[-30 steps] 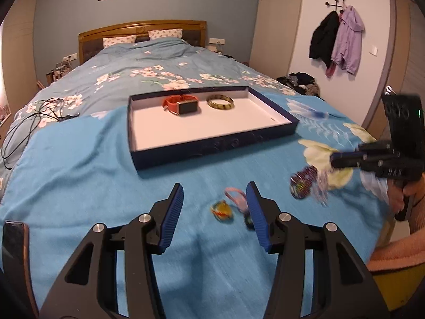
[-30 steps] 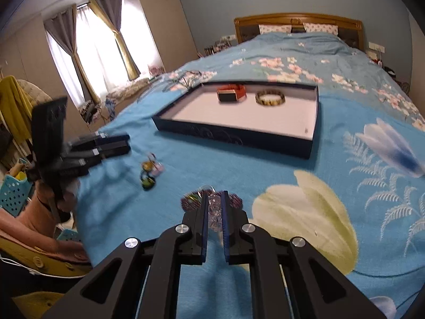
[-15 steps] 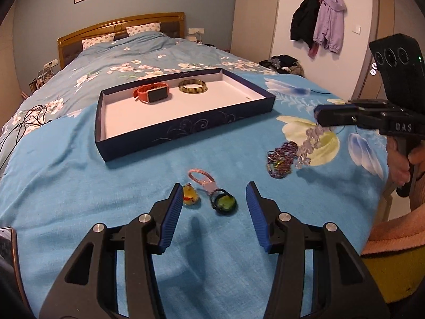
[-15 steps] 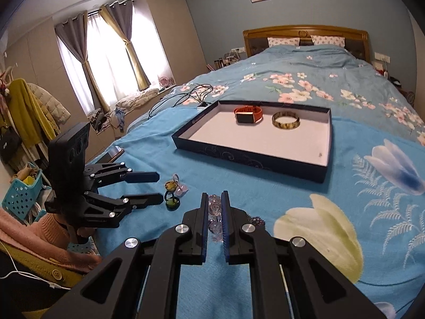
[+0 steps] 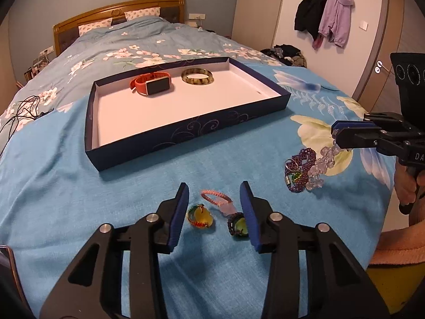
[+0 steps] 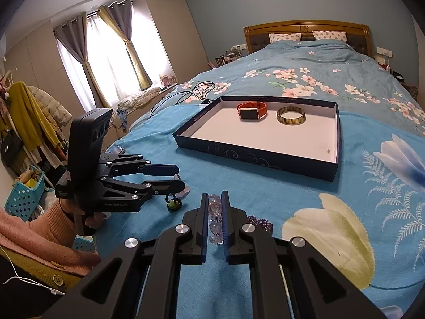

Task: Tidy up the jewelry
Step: 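Grasp the pink ring with left tool while right tool grasps crystal bracelet, then lower the pink ring into tray with left tool while right tool releases crystal bracelet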

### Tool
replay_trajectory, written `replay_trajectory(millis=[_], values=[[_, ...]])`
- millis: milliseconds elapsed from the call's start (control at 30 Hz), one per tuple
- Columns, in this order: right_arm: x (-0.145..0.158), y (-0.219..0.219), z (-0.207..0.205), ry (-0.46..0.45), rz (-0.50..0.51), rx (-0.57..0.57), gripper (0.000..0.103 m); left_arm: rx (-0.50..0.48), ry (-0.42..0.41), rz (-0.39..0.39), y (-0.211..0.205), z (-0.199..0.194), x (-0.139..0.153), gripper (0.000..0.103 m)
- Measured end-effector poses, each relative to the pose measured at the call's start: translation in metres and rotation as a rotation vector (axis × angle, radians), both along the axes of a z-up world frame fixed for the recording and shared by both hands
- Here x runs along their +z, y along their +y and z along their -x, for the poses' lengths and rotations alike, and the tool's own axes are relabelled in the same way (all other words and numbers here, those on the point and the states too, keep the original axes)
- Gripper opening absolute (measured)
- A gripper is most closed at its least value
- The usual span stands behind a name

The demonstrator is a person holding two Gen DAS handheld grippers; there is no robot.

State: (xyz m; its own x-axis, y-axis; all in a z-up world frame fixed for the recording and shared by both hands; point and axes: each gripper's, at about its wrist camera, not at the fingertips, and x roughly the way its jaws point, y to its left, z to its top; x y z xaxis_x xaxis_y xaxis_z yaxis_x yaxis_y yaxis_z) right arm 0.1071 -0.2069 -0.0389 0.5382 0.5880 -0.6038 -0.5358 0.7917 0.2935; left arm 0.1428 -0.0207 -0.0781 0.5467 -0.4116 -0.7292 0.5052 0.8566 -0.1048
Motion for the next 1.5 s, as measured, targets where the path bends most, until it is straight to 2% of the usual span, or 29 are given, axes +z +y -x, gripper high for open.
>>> replay_trajectory(millis=[67,100,167,433,833,1100,1500], values=[[0.0,0.0,-0.001,0.003,-0.004,-0.001,0.008,-0.011,0.021,-0.002,-0.003,-0.003,-0.003,0.03],[0.0,-0.001,-0.001,0.003,-0.006,-0.002,0.008,-0.015,0.027,-0.008,-0.005,-0.003,-0.005,0.023],[0.001,0.0,-0.001,0.002,-0.007,-0.002,0.008,-0.021,0.029,-0.008,-0.006,-0.003,-0.006,0.021],[0.01,-0.001,-0.005,-0.02,-0.021,-0.009,0.008,-0.015,-0.004,0.009,-0.007,0.002,0.0,0.02],[0.024,0.001,-0.024,-0.063,-0.031,-0.03,0.008,-0.001,-0.083,0.044,-0.001,0.007,0.029,0.02],[0.041,0.002,-0.046,-0.113,-0.032,-0.044,0.008,0.017,-0.122,0.054,0.003,-0.004,0.045,0.02],[0.049,0.006,-0.082,-0.119,-0.044,-0.067,0.008,0.025,-0.164,0.036,0.0,-0.029,0.061,0.02]])
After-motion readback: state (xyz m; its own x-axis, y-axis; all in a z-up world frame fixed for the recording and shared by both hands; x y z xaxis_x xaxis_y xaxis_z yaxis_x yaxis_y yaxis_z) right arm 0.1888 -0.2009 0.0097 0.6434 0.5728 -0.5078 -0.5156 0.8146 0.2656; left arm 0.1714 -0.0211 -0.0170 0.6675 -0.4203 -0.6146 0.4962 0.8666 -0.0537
